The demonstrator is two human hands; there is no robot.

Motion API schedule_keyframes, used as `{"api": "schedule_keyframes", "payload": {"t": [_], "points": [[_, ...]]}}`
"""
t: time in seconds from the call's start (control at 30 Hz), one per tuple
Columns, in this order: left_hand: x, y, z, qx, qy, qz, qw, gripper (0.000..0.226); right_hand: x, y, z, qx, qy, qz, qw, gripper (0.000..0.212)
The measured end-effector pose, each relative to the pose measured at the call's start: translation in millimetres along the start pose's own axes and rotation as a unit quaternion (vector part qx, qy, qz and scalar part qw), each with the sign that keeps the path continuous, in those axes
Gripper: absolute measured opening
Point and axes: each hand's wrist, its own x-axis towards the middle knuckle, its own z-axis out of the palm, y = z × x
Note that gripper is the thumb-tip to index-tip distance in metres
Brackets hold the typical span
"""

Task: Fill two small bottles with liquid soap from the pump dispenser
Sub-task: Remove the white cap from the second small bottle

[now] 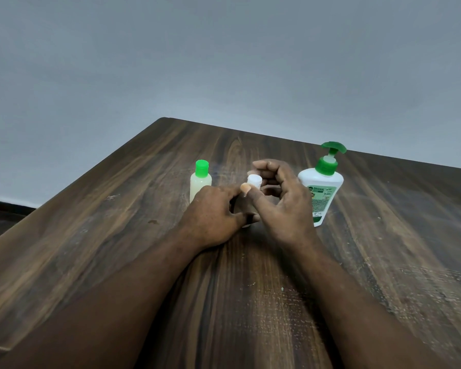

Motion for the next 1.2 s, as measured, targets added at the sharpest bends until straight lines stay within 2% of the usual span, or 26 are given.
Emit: {"api": "schedule_keyframes", "payload": {"t": [0.13, 0.27, 0.4, 0.5, 0.57, 0.67, 0.77, 0.9, 1.07, 1.2], "points": [[1.0, -1.0, 0.6, 0.027, 0.004, 0.018, 0.999, 0.042, 2.5, 1.0, 0.4, -0.027, 0.034, 0.007, 0.999, 0.030], [1.3, -2.4, 0.5, 0.020, 0.002, 0.027, 0.999, 0.046, 1.8, 2.0, -2.8, -0.004, 0.020, -0.002, 1.000, 0.023], [2.1, -4.3, 1.7, 0.023, 0.004, 0.029, 0.999, 0.049, 1.9, 1.5, -2.0, 0.016, 0.018, -0.009, 1.000, 0.029], [2.4, -4.6, 2.1, 0.029, 0.015, 0.024, 0.999, 0.044, 3.8, -2.6, -4.6, 0.032, 0.056, -0.040, 0.997, 0.034], [1.2, -2.6, 1.1, 0.028, 0.027, 0.025, 0.999, 0.044, 6.5, -4.2, -7.4, 0.040, 0.078, -0.043, 0.995, 0.031], [-0.2, 0.0, -1.1, 0.012, 0.068, 0.036, 0.997, 0.032, 7.1, -2.3, -7.6, 0.030, 0.090, -0.033, 0.995, 0.022], [-3.4, 2.4, -6.0, 0.010, 0.154, 0.048, 0.987, 0.029, 4.1, -0.9, -3.9, 0.010, 0.089, -0.007, 0.996, 0.017], [-8.1, 5.0, -10.1, 0.009, 0.205, 0.059, 0.977, 0.033, 1.9, -0.8, -0.7, -0.041, 0.065, 0.023, 0.997, 0.014], [-9.2, 6.2, -14.3, -0.003, 0.241, 0.057, 0.969, 0.029, 1.6, 8.9, 4.3, -0.121, -0.034, 0.051, 0.991, 0.030], [-9.4, 6.2, -13.7, 0.005, 0.246, 0.061, 0.967, 0.030, -1.0, 7.6, 6.6, -0.182, -0.081, 0.070, 0.977, 0.011]]}}
